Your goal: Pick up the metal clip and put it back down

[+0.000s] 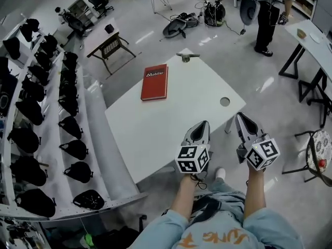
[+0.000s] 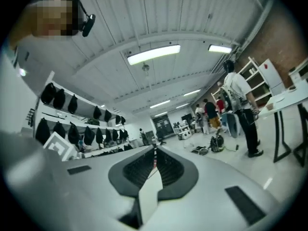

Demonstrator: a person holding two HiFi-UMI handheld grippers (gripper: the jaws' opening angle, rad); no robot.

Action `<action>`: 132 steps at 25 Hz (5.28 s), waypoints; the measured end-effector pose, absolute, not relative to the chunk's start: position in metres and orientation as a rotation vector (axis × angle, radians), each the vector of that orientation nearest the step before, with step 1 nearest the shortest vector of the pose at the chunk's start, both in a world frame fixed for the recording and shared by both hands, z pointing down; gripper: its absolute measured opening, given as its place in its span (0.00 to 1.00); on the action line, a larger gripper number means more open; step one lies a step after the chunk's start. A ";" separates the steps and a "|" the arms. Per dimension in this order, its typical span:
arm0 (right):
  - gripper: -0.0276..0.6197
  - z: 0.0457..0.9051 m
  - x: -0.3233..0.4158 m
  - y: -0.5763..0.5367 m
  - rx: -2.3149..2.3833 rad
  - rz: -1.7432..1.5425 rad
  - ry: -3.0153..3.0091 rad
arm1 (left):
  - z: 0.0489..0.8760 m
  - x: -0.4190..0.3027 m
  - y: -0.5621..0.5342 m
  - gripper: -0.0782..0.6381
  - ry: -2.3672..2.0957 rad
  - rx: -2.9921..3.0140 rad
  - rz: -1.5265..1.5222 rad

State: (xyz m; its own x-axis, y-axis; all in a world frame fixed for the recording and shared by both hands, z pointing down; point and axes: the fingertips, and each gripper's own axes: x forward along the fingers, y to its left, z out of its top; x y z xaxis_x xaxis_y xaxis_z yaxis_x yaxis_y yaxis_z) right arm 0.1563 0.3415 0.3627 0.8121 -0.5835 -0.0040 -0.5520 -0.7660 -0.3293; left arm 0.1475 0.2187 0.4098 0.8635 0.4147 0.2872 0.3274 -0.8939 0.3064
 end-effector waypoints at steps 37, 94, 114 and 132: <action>0.09 0.410 0.309 0.283 -2.939 -0.340 0.955 | 0.431 0.280 0.131 0.12 0.217 2.842 0.428; 0.14 0.585 0.620 0.088 -3.190 -0.696 1.570 | 0.576 0.477 0.036 0.12 0.126 2.603 0.455; 0.22 0.612 0.668 0.064 -3.460 -0.768 1.682 | 0.585 0.477 0.024 0.12 0.044 2.563 0.476; 0.09 0.596 0.649 0.073 -3.489 -0.752 1.744 | 0.572 0.451 0.011 0.12 -0.113 2.566 0.457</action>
State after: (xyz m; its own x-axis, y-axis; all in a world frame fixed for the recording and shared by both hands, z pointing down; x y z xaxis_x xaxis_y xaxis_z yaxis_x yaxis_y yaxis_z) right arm 0.6490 0.0727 0.5962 0.6174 -0.5058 0.6024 -0.7853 -0.3518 0.5094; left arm 0.4510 0.0106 0.5720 0.9394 0.0095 0.3427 -0.1683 -0.8581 0.4852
